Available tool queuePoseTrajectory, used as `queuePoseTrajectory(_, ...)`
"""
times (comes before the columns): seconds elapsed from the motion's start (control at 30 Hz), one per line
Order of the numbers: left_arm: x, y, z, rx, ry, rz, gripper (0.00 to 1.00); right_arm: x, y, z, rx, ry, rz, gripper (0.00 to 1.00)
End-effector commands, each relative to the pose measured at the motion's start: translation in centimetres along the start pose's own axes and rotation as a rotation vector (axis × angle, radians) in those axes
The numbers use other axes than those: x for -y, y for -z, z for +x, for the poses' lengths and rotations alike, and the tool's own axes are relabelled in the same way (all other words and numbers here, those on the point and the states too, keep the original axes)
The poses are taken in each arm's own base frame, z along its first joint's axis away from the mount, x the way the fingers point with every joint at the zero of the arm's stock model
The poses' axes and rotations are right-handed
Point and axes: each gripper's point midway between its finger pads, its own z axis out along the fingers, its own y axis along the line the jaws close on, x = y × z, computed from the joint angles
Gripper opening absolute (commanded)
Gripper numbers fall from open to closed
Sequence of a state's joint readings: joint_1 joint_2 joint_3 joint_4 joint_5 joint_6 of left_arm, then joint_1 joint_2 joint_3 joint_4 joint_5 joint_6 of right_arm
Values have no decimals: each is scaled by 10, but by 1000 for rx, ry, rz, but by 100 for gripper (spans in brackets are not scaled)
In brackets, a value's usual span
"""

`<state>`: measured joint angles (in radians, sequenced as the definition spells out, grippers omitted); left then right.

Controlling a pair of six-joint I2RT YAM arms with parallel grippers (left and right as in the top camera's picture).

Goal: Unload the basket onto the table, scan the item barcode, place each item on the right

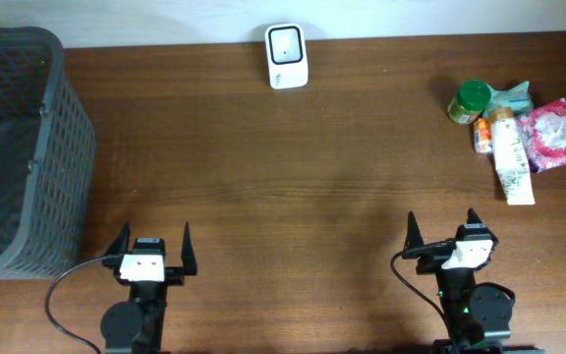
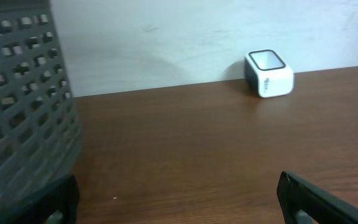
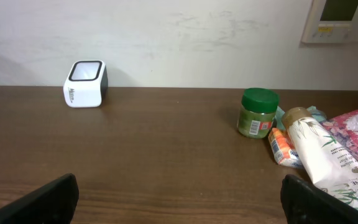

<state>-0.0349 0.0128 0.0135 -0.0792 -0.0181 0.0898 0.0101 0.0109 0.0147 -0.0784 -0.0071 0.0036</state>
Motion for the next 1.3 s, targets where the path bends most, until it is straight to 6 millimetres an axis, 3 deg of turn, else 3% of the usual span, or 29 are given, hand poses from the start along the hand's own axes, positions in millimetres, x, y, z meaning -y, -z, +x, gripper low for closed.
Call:
queuePoseTrajectory(0.0,-19,1,3,-5,41,-88,99,-1,0,3,-4,-7,-1,98)
queuePoseTrajectory(0.07,-37,3,2,12,196,-189,99,-1,0,3,-4,-8,-1,98)
queuePoseTrajectory(0.23,-28,2,3,-6,63,-140,99,-1,0,3,-4,-8,-1,98)
queuePoseTrajectory(1.27,-27,2,3,-4,64,-126,99,-1,0,3,-4,-7,-1,98)
